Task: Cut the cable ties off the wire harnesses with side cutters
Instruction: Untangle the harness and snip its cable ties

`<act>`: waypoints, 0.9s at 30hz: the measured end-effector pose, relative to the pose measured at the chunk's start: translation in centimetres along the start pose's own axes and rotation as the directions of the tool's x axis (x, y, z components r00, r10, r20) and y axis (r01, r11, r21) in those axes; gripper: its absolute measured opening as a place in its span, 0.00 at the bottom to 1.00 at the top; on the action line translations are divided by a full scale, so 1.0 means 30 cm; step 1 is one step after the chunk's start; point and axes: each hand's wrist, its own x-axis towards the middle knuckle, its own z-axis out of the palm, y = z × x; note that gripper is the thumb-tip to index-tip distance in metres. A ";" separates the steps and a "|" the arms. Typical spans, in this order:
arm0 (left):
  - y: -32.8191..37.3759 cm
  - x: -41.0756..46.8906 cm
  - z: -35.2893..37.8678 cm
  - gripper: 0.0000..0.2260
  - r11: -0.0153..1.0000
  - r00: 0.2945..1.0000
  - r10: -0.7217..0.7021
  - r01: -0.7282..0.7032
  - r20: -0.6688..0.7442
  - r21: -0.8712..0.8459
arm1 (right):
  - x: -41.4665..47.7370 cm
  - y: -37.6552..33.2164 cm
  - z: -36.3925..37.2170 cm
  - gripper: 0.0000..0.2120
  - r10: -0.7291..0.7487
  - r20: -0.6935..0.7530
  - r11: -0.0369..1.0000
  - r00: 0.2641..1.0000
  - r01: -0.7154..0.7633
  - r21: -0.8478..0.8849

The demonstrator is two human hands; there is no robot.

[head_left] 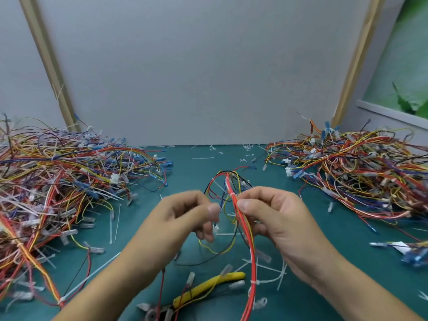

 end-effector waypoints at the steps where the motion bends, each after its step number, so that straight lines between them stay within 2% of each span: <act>1: -0.001 0.002 0.003 0.17 0.996 0.999 -0.031 0.027 -0.040 -0.082 | -0.001 0.009 0.003 0.04 -0.024 0.013 0.998 1.000 0.025 -0.054; 3: -0.007 0.004 0.015 0.18 0.985 0.995 -0.090 0.083 -0.045 -0.151 | -0.007 0.028 0.011 0.03 -0.065 0.051 0.983 0.997 0.072 -0.168; 6: -0.019 0.006 0.017 0.18 0.976 0.986 -0.160 0.152 -0.041 -0.154 | -0.011 0.043 0.008 0.04 -0.113 0.092 0.936 0.989 0.137 -0.325; 10: -0.026 0.006 0.009 0.19 0.945 0.968 -0.251 0.241 -0.016 -0.220 | -0.013 0.036 -0.008 0.01 -0.122 0.178 0.911 0.976 0.182 -0.371; 13: -0.028 0.008 0.012 0.17 0.933 0.962 -0.273 0.256 -0.033 -0.253 | -0.011 0.035 -0.012 0.04 -0.188 0.138 0.829 0.972 0.233 -0.508; 15: -0.034 0.013 0.014 0.11 0.938 0.967 -0.249 0.226 -0.056 -0.262 | -0.003 0.029 -0.020 0.05 -0.275 0.061 0.785 0.960 0.261 -0.562; 17: -0.039 0.016 0.018 0.04 0.960 0.978 -0.194 0.173 -0.075 -0.218 | 0.001 0.022 -0.023 0.07 -0.303 0.061 0.754 0.951 0.278 -0.595; 22: -0.050 0.009 0.024 0.04 0.995 0.997 -0.041 0.035 -0.066 -0.089 | -0.003 0.024 -0.024 0.07 -0.336 0.178 0.618 0.925 0.360 -0.699; 27: -0.042 0.009 0.034 0.10 0.997 0.998 -0.010 0.005 -0.063 -0.071 | -0.009 0.013 -0.028 0.02 -0.429 0.226 0.417 0.874 0.414 -0.809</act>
